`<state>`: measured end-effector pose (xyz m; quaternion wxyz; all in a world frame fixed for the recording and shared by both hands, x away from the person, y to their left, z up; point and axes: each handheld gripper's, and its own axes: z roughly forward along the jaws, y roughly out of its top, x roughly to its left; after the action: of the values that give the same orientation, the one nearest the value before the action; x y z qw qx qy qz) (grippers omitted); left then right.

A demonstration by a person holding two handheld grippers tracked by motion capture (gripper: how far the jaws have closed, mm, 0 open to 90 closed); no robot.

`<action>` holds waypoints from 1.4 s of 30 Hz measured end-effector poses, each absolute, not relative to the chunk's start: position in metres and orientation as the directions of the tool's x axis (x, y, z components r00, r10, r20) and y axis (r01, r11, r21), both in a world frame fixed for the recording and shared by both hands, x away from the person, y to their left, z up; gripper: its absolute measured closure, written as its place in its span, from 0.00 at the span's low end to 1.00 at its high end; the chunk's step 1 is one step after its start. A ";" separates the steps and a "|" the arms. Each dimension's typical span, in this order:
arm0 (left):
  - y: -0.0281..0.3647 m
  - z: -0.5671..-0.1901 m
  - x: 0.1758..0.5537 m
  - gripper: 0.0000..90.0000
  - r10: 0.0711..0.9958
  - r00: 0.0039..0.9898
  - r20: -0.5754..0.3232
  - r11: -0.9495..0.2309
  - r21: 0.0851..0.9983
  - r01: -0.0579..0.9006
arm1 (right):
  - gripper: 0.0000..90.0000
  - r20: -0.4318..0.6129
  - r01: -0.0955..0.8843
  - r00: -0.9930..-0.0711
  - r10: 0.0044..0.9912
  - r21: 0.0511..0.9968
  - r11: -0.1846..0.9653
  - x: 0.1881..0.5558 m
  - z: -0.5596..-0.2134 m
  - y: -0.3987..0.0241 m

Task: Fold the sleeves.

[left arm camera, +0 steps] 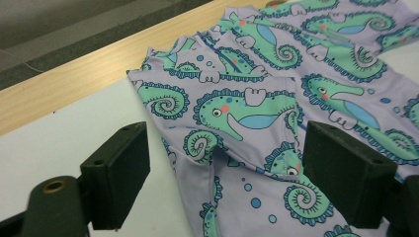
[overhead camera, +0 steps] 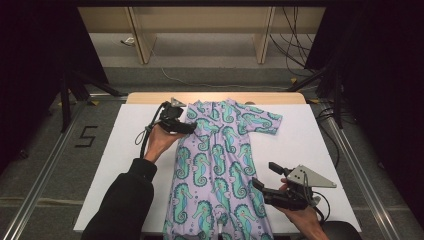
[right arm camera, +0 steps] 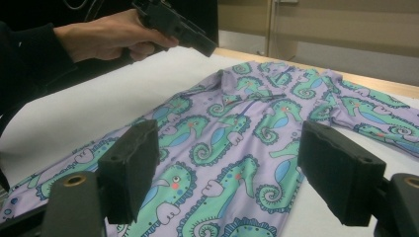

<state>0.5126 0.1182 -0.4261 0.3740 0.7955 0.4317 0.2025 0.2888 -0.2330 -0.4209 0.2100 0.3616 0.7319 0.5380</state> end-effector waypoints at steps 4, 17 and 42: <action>0.125 -0.425 0.504 0.19 0.839 0.544 -0.021 -0.320 0.789 0.524 | 0.28 0.080 0.304 -0.651 0.755 0.938 0.164 0.289 -0.421 -0.233; 0.144 -0.421 0.473 0.17 0.798 0.578 -0.171 -0.149 0.873 0.464 | 0.28 0.077 0.303 -0.649 0.757 0.939 0.163 0.290 -0.421 -0.234; 0.143 -0.425 0.420 0.17 0.718 0.662 -0.216 -0.101 0.909 0.405 | 0.28 0.082 0.307 -0.646 0.759 0.938 0.160 0.291 -0.420 -0.235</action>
<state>0.4198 0.1433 -0.4250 0.5486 0.7281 0.3855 0.1424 0.2909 -0.2348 -0.4201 0.2105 0.3641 0.7319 0.5361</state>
